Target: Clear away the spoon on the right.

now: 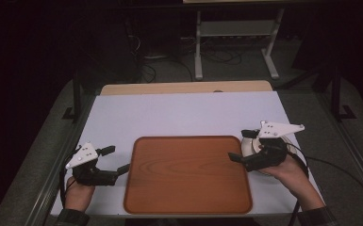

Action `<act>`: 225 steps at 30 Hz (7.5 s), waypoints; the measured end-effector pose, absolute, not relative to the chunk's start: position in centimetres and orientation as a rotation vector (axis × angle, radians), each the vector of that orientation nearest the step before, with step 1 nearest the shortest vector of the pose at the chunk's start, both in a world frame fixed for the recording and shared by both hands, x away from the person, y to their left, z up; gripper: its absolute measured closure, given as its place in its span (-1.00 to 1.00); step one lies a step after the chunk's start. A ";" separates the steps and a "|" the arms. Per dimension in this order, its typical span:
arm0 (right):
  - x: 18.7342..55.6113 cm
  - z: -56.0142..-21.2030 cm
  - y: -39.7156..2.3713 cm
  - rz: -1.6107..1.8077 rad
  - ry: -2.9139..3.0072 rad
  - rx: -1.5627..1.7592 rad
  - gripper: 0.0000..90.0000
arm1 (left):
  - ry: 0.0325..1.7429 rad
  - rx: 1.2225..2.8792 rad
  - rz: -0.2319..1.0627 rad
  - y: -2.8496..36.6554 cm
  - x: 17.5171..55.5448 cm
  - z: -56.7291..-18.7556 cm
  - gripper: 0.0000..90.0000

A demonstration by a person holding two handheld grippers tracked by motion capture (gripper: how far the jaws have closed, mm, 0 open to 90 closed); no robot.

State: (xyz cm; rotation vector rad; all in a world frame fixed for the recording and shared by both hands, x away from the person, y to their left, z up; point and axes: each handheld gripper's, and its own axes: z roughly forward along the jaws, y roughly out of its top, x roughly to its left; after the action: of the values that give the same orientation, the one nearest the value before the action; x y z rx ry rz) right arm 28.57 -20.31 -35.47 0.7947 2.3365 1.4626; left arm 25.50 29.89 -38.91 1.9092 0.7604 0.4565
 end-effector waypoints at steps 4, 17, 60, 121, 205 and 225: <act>29.2 -35.1 -20.4 1.459 2.320 0.803 -0.85 | 0.756 1.912 0.459 29.8 25.5 -38.9 -0.72; 30.9 -34.8 -21.3 1.424 2.288 0.840 -0.85 | 0.750 1.917 0.448 29.7 25.7 -39.0 -0.72; 37.4 -37.6 -25.2 1.308 2.266 1.115 0.82 | 0.742 1.928 0.434 29.6 25.8 -39.2 -0.72; 36.0 -38.7 -32.1 1.077 2.110 1.363 0.99 | 0.746 1.936 0.438 29.7 25.7 -39.2 -0.72; 30.4 -41.3 -34.9 1.273 1.985 1.512 0.22 | 0.740 1.943 0.436 29.6 25.9 -39.2 -0.72; 30.0 -39.1 -33.5 1.388 2.003 1.360 0.61 | 0.741 1.944 0.437 29.6 25.9 -39.2 -0.72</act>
State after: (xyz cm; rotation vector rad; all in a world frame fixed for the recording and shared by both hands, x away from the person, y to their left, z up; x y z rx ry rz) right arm 30.01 -33.47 -39.09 1.3598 2.0030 1.3878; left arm 25.93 29.63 -39.23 1.9442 0.7408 0.4368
